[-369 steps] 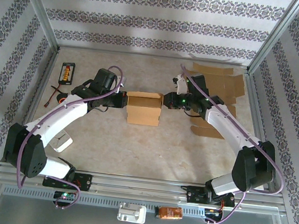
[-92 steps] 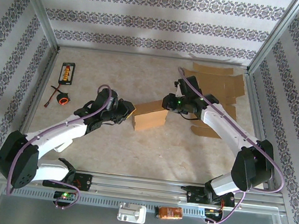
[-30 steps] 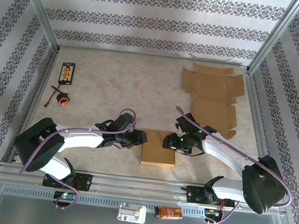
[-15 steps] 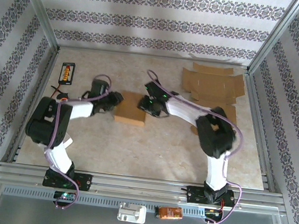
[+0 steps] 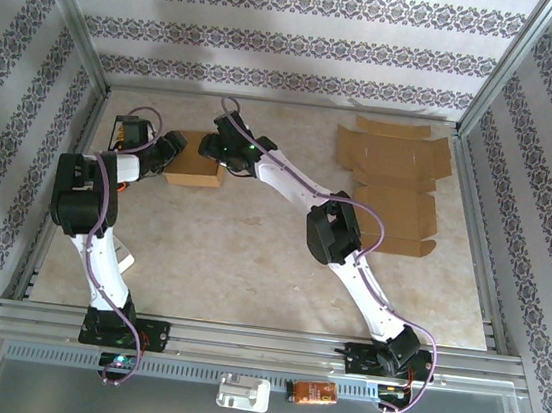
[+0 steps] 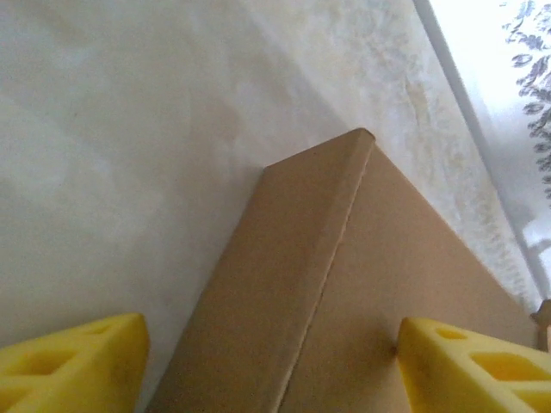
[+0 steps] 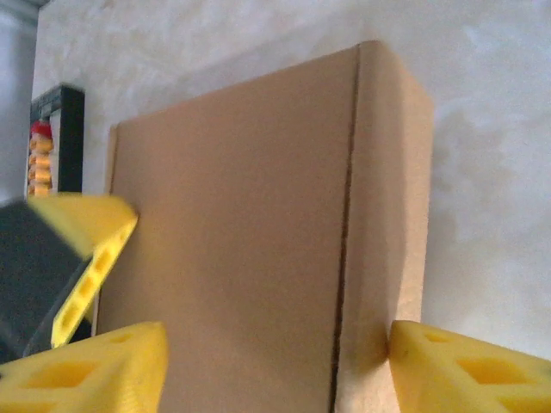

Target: Fold the paper box

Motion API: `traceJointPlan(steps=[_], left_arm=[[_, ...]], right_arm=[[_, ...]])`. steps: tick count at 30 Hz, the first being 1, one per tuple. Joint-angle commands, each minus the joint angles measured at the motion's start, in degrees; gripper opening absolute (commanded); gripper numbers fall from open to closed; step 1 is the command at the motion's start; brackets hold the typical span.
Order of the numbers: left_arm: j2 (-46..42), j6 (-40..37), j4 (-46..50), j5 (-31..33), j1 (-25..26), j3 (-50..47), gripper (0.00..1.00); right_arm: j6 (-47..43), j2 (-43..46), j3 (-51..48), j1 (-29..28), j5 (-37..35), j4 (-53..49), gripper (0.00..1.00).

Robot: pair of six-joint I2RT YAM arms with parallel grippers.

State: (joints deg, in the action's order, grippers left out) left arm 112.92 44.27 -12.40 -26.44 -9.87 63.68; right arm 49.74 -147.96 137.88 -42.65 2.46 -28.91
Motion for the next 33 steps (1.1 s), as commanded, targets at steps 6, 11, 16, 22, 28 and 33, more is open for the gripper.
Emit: traceJointPlan(steps=[6,11,16,22,28,33], left_arm=[[-17.31,-5.49,9.94,6.25,0.46,-1.4,0.87],[-23.5,-4.91,13.4,10.17,13.58,0.13,0.87],[-17.47,-5.92,10.5,8.66,31.14,7.25,0.88],[-11.65,-7.58,0.93,-4.74,43.09,10.32,0.97],[-13.98,-9.81,2.16,-3.88,47.73,6.24,1.0],[-16.46,-10.03,2.25,-2.73,48.01,2.01,1.0]], right_arm=[[-18.25,34.45,-29.05,10.67,0.6,3.76,0.98],[-35.43,47.84,-43.29,27.93,8.07,-2.03,0.98],[-43.71,41.26,-35.79,44.55,2.13,-13.94,0.98],[-43.18,23.89,-19.76,53.57,-6.22,-16.63,0.98],[-43.18,9.66,-3.4,56.97,-10.45,-20.69,0.98],[-41.16,-2.46,12.64,60.43,1.34,-29.55,0.98]])
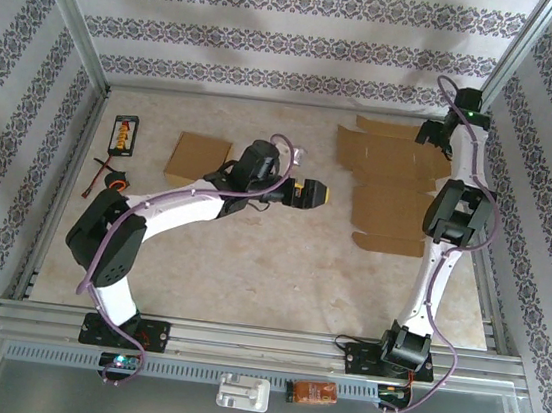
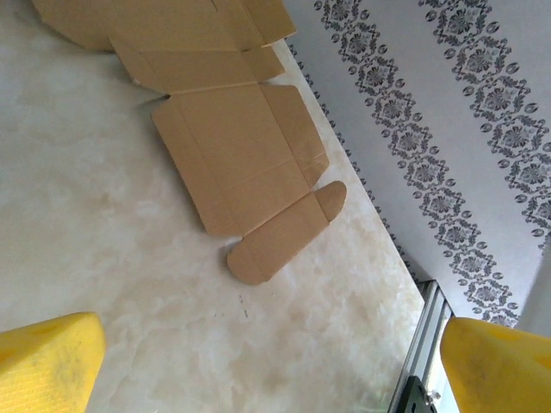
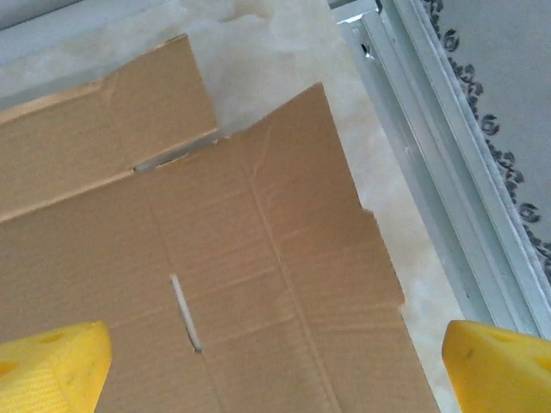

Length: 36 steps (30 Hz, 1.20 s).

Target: Fold the paper box

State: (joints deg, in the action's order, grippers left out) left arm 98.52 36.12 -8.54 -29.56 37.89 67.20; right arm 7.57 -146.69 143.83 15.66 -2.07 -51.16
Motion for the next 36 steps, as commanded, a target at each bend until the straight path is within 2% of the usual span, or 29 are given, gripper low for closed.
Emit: traceJointPlan(steps=[1,5,8,10,11,14,15,19,22,26,29,33,36], left_arm=[[-2.19,-2.18,-0.81,0.91,0.26,-1.63,1.0],[-1.93,-4.2,1.25,2.33,0.07,-1.39,1.0],[-1.45,-2.62,1.73,2.1,-0.97,-0.58,1.0],[-1.48,-0.68,1.9,1.89,-2.02,-0.31,1.0],[-1.72,-0.04,1.85,1.8,-2.6,-0.39,1.0],[-2.78,0.23,3.34,4.23,-4.26,-0.72,1.0],[-2.89,0.42,4.7,5.47,-5.22,-0.39,1.0],[-1.75,5.19,8.6,6.75,-11.56,0.98,1.0],[0.15,6.46,8.15,5.29,-16.34,1.58,1.0],[5.98,0.91,15.05,3.94,-18.67,9.41,1.0],[9.63,-3.53,19.71,7.29,-19.99,14.7,1.0],[14.65,-8.34,23.68,8.54,-22.8,20.32,1.0],[18.84,-10.46,31.69,10.88,-24.37,25.86,1.0]], right_arm=[[1.67,-5.14,8.33,2.58,7.4,-8.23,0.98],[1.39,-5.93,6.97,3.05,12.48,-7.92,0.93],[1.78,-5.47,5.53,3.1,13.93,-7.75,0.82],[2.24,-5.29,5.01,3.23,14.9,-7.66,0.71],[2.35,-5.15,5.03,3.19,15.68,-7.8,0.63],[2.27,-3.79,4.8,3.08,18.62,-7.94,0.13],[1.95,-2.87,4.58,2.91,19.25,-8.22,0.02],[0.53,4.35,-1.64,0.91,23.79,-7.33,0.0],[0.57,13.92,-13.53,-2.3,28.15,-1.54,0.0],[1.11,26.2,-28.48,-7.79,28.31,7.86,0.0],[3.83,32.09,-36.01,-10.33,30.94,12.29,0.0],[5.01,40.43,-47.14,-14.53,32.53,17.94,0.0],[5.04,44.96,-53.01,-16.8,32.04,19.69,0.0]])
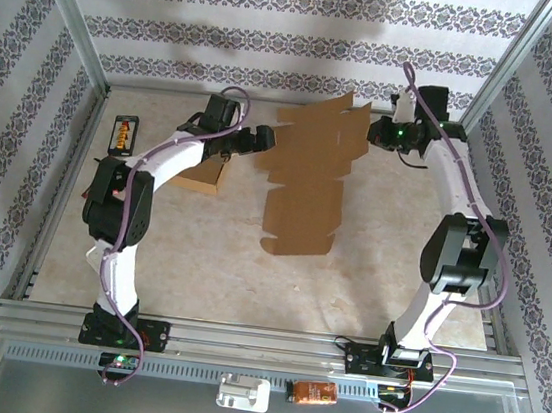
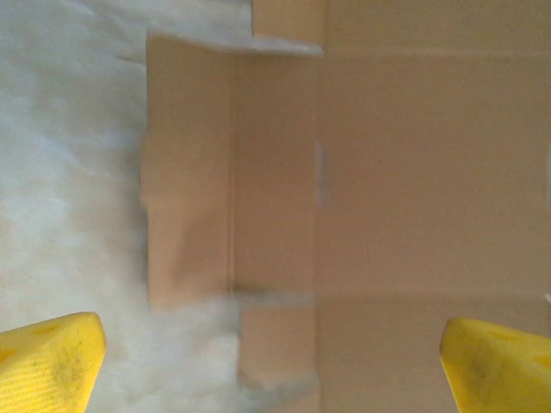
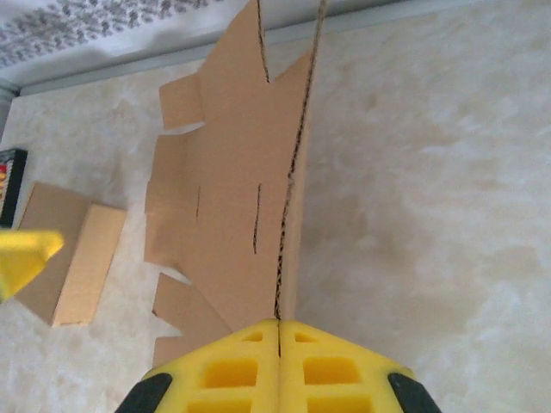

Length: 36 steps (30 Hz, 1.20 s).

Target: Fold the paper box

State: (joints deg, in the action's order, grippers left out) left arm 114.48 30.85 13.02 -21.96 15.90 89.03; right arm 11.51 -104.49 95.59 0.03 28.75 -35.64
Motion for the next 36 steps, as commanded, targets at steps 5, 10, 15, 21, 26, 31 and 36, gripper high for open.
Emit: traceJointPlan(steps=[5,10,15,21,26,31,36], left_arm=[[9.0,-9.32,17.77,4.61,-3.39,8.91,0.98],[13.22,-11.79,14.81,-9.97,-3.32,10.11,0.94],[14.99,-14.76,18.18,-3.42,-1.86,15.12,0.93],[16.95,-21.68,26.99,20.8,-0.74,24.47,0.94],[16.53,-22.01,30.19,37.46,-4.91,25.47,0.92],[8.75,-19.16,23.85,18.58,-5.76,21.01,0.92],[5.08,-10.58,16.24,9.6,1.99,19.0,0.91]], right_arm=[[1.32,6.21,-10.33,-4.16,0.15,6.11,0.0],[-0.22,6.15,-11.31,-4.5,-1.92,5.49,0.0],[-1.64,5.04,-11.03,-4.34,-3.66,3.65,0.0],[-3.1,5.28,-10.96,-4.12,-5.51,2.23,0.0],[-3.19,7.16,-12.07,-2.88,-5.68,2.0,0.0],[-3.03,7.46,-11.67,-2.41,-4.96,1.95,0.0],[-2.24,7.24,-11.46,-2.43,-4.0,2.3,0.0]])
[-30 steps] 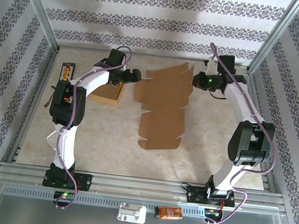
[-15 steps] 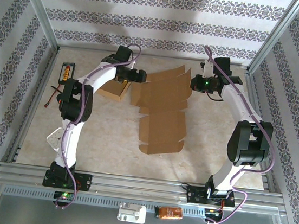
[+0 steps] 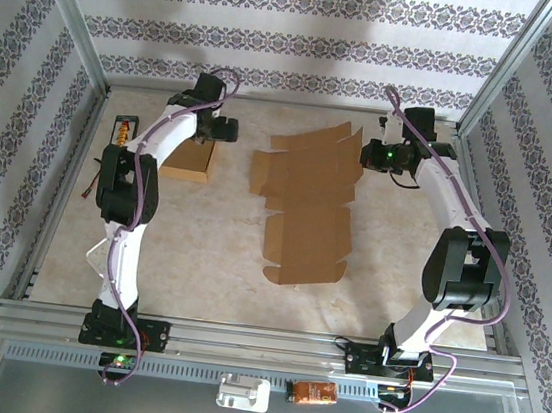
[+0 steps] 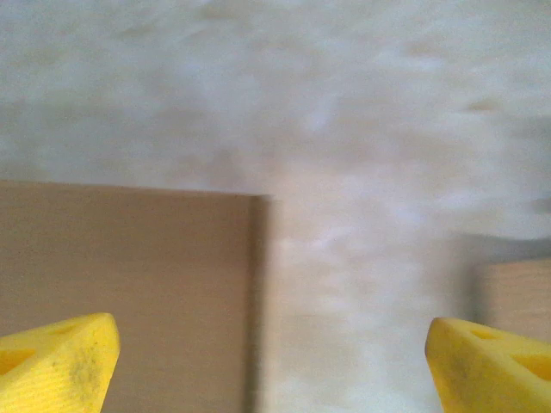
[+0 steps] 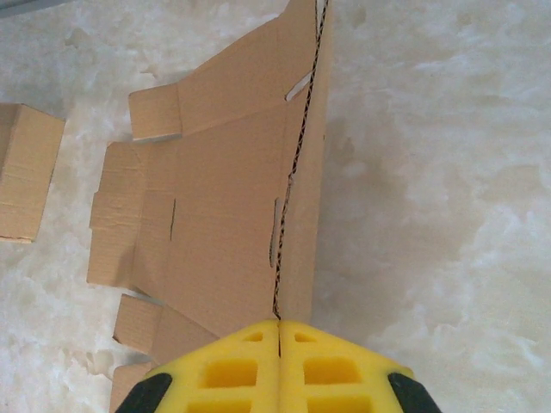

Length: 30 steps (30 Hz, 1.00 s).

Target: Fold the paper box

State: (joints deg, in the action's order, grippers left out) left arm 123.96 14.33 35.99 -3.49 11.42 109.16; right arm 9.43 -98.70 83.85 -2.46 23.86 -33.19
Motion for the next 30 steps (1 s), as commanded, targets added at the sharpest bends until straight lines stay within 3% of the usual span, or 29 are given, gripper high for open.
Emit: traceJointPlan(steps=[1,6,15,18,22,26,30], left_arm=[[-4.12,8.35,-9.72,-11.47,7.84,-1.85,0.9],[2.96,20.96,-19.96,-19.79,8.77,-0.24,0.79],[12.63,10.89,-21.52,-11.5,7.65,6.06,0.83],[16.06,9.82,-22.02,-16.87,6.38,8.24,0.83],[20.11,12.33,-24.55,-28.71,4.68,10.54,0.73],[21.6,13.9,-27.89,-33.42,3.67,10.11,0.58],[22.43,16.13,-30.88,-36.8,3.17,10.45,0.33]], right_arm=[[-0.07,1.47,0.26,0.09,1.01,-0.12,0.0],[-0.19,1.92,-0.18,0.03,1.65,-0.34,0.0],[-0.03,2.37,-0.09,-0.24,3.21,-0.3,0.0],[-0.11,1.76,0.25,-0.34,3.28,-0.43,0.0],[-0.03,1.07,0.87,-0.33,3.21,-0.69,0.0],[0.23,0.8,1.09,-0.4,2.87,-0.65,0.0],[0.37,0.13,1.57,-0.62,2.54,-0.65,0.0]])
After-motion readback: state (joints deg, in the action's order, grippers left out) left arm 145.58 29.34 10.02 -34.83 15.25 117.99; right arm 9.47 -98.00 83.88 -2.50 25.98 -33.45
